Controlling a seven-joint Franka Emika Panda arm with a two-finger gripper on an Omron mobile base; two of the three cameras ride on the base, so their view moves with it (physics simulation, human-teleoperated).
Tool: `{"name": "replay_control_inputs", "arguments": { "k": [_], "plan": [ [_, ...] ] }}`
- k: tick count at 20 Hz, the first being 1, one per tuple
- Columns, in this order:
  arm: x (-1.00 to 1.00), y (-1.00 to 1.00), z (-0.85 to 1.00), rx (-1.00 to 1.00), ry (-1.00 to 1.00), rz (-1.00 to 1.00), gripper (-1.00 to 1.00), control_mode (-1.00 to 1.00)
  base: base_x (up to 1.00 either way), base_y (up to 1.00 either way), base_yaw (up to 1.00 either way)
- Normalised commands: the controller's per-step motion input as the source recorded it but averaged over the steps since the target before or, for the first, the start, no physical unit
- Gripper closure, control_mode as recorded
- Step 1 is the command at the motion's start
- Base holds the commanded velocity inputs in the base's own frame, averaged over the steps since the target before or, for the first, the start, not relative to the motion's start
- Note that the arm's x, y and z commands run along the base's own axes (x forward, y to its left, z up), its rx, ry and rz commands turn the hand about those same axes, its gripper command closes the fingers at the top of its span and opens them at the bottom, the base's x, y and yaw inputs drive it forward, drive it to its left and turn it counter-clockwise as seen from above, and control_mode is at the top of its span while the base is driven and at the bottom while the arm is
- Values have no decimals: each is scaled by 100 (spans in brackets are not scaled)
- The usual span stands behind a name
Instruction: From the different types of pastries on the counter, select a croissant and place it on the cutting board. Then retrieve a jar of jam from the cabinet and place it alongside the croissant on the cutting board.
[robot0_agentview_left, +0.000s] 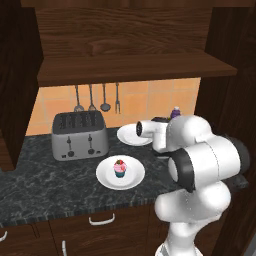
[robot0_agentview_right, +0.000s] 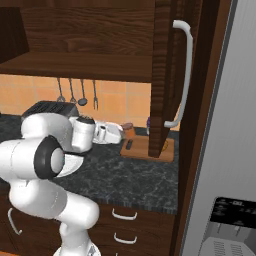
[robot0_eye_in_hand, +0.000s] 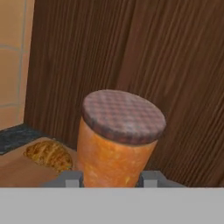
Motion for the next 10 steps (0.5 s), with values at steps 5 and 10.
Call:
{"name": "replay_control_inputs", "arguments": {
  "k": [5,10],
  "plan": [
    [88,-25,-95,10,8,0,100,-100,0,0,0],
    [44,-24,-17,2,6,-1,100,-100,0,0,0]
  ]
}}
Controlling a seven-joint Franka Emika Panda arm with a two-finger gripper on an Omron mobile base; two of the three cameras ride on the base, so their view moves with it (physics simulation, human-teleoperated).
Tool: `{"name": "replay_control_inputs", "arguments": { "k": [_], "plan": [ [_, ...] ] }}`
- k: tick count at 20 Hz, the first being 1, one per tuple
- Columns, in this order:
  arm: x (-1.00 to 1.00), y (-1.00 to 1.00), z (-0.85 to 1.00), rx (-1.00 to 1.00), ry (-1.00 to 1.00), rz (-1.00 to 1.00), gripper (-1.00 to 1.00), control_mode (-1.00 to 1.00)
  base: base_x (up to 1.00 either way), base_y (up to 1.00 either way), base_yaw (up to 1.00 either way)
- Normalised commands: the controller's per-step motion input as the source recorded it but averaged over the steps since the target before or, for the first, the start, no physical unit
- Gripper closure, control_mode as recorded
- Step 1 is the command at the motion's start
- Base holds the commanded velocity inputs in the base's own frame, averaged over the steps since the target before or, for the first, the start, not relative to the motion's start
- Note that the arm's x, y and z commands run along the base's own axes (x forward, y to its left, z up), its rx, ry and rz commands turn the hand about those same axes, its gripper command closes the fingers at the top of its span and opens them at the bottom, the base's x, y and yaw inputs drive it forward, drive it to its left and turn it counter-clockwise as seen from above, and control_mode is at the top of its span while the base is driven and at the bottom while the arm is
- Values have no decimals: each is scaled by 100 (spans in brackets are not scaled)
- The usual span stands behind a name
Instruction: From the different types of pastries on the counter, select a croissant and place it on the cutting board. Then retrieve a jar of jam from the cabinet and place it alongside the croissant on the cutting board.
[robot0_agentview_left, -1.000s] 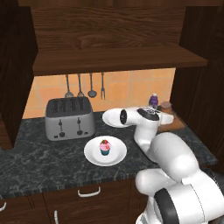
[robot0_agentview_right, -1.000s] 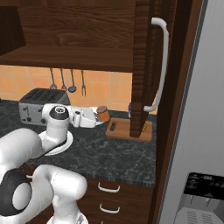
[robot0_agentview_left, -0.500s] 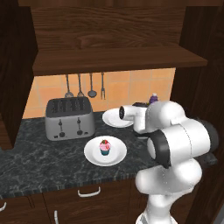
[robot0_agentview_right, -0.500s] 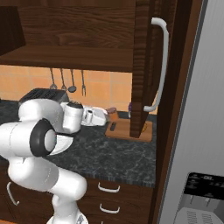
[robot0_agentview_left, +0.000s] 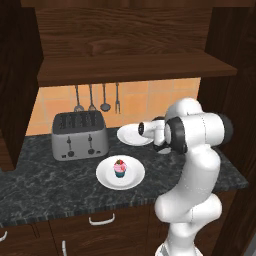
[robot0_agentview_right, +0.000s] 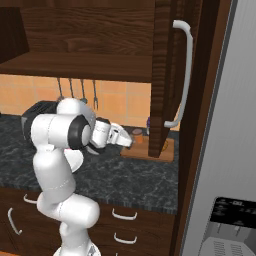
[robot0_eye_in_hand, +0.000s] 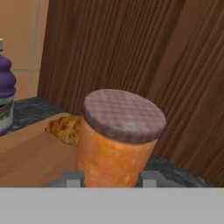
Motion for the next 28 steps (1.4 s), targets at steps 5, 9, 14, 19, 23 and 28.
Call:
{"name": "replay_control_inputs", "arguments": {
  "k": [5,9,14,19,23,28],
  "plan": [
    [100,-27,-60,0,8,0,100,-100,0,0,0],
    [41,-19,-32,0,4,-2,100,-100,0,0,0],
    [13,0,-20,0,0,0,100,-100,0,0,0],
    [2,3,-26,0,3,0,100,-100,0,0,0],
    [0,57,-15,0,24,7,100,-100,0,0,0],
    [0,78,-27,0,22,9,100,-100,0,0,0]
  ]
}}
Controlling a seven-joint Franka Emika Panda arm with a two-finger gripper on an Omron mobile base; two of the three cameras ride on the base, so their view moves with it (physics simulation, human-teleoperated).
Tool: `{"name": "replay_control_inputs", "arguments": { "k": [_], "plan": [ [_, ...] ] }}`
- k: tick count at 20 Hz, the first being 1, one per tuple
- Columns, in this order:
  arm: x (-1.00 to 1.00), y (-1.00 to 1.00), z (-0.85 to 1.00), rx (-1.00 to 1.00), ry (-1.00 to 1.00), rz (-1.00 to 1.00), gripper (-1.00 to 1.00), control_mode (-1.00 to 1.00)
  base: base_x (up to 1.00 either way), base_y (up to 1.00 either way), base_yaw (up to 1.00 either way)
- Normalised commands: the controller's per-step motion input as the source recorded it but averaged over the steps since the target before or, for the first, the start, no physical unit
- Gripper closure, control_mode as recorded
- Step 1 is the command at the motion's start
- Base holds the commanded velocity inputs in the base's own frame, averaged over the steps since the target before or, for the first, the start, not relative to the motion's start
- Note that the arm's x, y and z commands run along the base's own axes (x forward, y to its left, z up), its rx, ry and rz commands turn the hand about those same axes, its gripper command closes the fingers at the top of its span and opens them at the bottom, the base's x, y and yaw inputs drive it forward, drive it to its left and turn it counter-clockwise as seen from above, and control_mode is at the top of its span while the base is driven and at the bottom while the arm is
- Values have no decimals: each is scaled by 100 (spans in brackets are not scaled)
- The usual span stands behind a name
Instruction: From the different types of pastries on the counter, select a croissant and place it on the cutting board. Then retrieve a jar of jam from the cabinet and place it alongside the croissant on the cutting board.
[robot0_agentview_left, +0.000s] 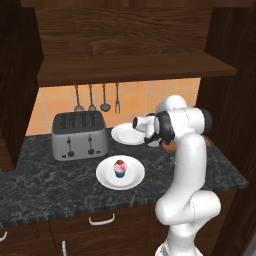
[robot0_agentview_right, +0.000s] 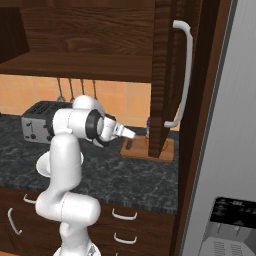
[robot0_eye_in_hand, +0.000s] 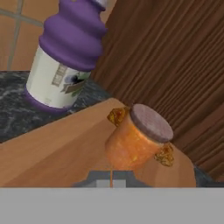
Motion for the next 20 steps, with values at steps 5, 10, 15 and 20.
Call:
{"name": "replay_control_inputs", "arguments": {
  "k": [5,10,15,20],
  "plan": [
    [-1,86,-18,0,17,7,-100,-100,0,0,0],
    [-40,11,32,0,9,7,-100,-100,0,0,0],
    [-38,17,49,3,27,9,-100,-100,0,0,0],
    [-71,0,20,18,33,2,-100,-100,0,0,0]
  ]
}}
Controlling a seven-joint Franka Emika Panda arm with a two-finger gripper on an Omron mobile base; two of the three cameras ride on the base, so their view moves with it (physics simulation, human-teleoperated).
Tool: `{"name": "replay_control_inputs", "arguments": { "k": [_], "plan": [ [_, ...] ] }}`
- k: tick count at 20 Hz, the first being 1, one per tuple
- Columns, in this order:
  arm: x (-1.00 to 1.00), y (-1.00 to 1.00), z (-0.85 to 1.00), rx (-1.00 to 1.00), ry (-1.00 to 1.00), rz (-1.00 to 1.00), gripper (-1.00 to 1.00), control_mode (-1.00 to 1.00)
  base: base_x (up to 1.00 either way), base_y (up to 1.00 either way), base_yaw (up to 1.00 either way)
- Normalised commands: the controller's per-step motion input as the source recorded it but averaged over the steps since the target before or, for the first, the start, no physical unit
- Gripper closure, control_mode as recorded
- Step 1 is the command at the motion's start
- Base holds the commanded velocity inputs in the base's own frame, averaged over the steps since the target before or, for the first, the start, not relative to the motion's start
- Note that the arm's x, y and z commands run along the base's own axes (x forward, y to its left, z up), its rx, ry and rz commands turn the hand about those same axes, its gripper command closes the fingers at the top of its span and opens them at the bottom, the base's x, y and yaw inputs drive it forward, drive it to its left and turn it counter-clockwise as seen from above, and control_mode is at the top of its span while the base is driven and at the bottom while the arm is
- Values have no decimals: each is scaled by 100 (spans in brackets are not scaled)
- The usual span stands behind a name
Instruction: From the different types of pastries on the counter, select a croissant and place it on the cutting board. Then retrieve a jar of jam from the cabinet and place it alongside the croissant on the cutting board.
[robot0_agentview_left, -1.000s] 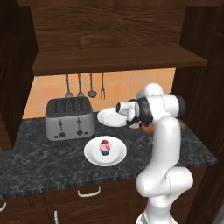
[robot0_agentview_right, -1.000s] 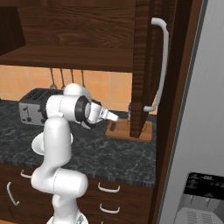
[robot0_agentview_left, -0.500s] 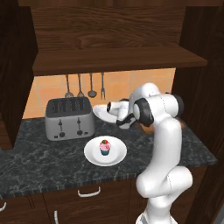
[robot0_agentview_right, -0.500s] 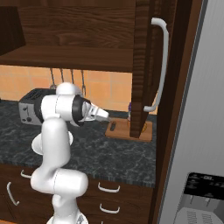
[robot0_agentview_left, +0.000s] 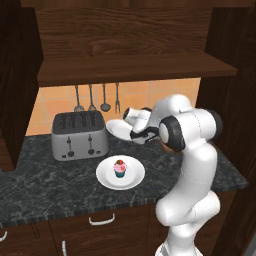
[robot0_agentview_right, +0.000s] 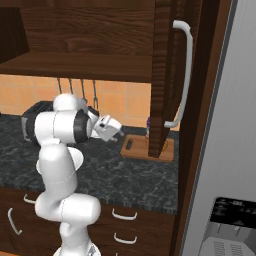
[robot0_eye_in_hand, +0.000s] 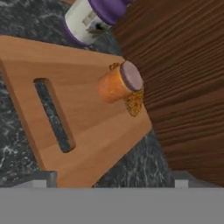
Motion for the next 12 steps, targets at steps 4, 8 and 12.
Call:
{"name": "replay_control_inputs", "arguments": {
  "k": [4,8,12],
  "plan": [
    [-78,0,43,17,18,2,-100,-100,0,0,0],
    [-93,1,28,13,13,5,-100,-100,0,0,0],
    [-62,0,-47,12,-10,6,-100,-100,0,0,0]
  ]
}}
